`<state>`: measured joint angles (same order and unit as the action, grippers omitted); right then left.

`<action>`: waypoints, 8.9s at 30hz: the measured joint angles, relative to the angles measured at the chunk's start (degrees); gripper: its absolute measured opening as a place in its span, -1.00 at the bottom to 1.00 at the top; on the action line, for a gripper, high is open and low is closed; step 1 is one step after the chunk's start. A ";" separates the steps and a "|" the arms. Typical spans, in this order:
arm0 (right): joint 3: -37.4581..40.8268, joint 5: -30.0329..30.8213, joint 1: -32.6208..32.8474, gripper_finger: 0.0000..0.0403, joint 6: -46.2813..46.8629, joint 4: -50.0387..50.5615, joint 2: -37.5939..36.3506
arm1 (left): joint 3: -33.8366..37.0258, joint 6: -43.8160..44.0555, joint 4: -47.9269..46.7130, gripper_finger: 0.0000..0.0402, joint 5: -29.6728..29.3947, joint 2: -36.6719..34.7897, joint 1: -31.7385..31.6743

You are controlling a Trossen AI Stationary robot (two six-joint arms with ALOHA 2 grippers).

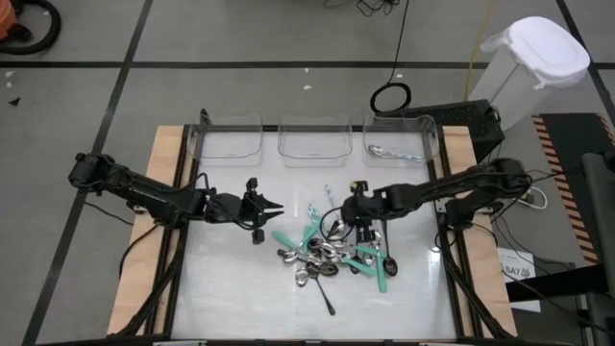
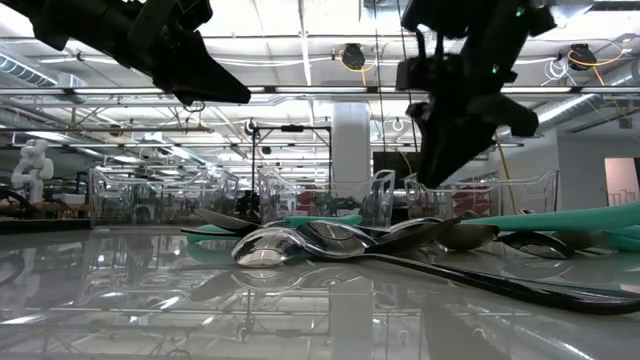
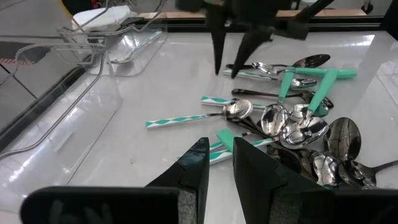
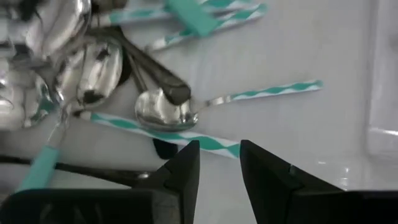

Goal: Sort silverware by color (type)
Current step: Put the green patterned spoon into the right transparent bin, then put the green spoon into the center transparent bin

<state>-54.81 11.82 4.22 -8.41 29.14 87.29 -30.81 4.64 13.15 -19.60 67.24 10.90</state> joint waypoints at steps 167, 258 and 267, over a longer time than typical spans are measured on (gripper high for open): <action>-19.91 37.69 3.94 -0.83 10.28 36.20 -16.11 | 0.00 2.54 -0.78 -0.63 -0.02 0.00 0.04; -11.93 7.53 -52.66 -0.60 -16.74 35.07 0.94 | 0.00 4.42 -3.96 -0.63 0.29 0.00 -1.33; -11.93 7.58 -51.72 -0.54 -13.89 34.05 -0.60 | -0.01 4.42 -3.98 -0.63 0.27 -0.01 -1.33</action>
<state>-66.74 19.40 -47.50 -22.30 63.19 86.69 -30.82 9.06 9.17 -19.33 67.23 9.56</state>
